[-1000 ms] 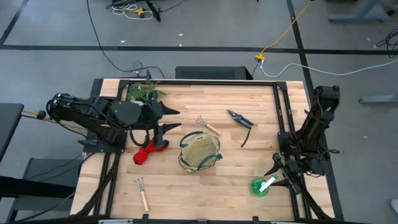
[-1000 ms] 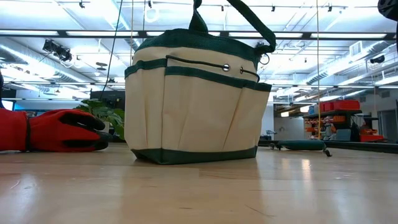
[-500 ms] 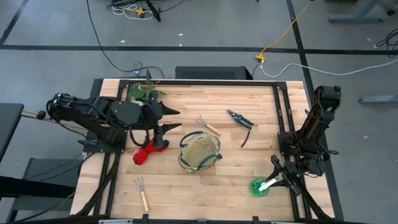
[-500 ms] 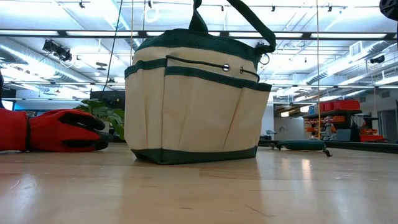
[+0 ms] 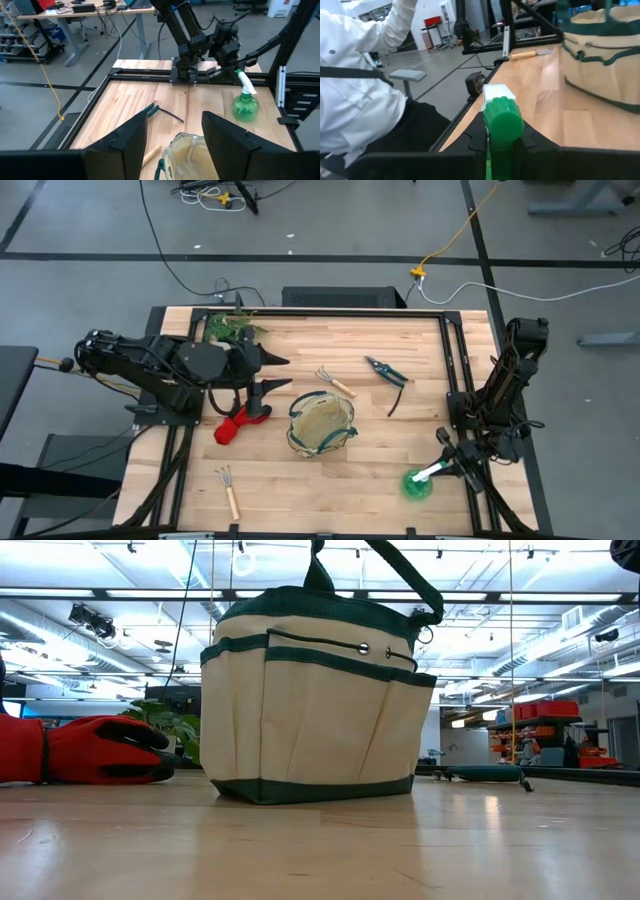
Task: Pick & Place Garden tools in Gardening bag
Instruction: Put the green spray bottle into the green gardening bag
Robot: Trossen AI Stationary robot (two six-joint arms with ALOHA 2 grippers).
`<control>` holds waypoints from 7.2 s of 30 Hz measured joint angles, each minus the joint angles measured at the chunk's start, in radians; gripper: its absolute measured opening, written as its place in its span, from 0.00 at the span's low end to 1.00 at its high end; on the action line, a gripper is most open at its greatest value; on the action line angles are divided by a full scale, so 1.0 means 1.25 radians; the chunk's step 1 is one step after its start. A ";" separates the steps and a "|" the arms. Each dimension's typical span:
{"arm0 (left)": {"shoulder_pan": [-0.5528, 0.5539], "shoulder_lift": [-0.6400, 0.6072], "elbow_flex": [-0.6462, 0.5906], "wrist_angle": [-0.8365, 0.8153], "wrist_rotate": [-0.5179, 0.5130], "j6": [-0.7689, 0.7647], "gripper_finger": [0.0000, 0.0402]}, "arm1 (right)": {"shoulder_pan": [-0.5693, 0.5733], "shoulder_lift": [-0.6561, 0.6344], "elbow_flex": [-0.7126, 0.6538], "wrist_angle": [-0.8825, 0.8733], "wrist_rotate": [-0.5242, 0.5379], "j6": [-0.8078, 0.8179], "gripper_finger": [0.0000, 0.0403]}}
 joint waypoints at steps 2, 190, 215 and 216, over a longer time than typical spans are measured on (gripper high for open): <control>0.000 0.000 0.000 0.000 0.010 -0.001 0.49 | 0.000 0.000 0.000 0.021 0.007 -0.017 0.08; 0.000 0.000 0.000 -0.041 0.114 0.015 0.49 | -0.883 0.297 0.419 -0.163 -0.380 -0.127 0.08; 0.000 0.000 0.000 -0.040 0.114 0.019 0.49 | -0.862 0.297 0.305 -0.022 -0.352 -0.117 0.08; 0.000 0.000 0.000 -0.040 0.114 0.019 0.49 | -0.862 0.297 0.305 -0.022 -0.352 -0.117 0.08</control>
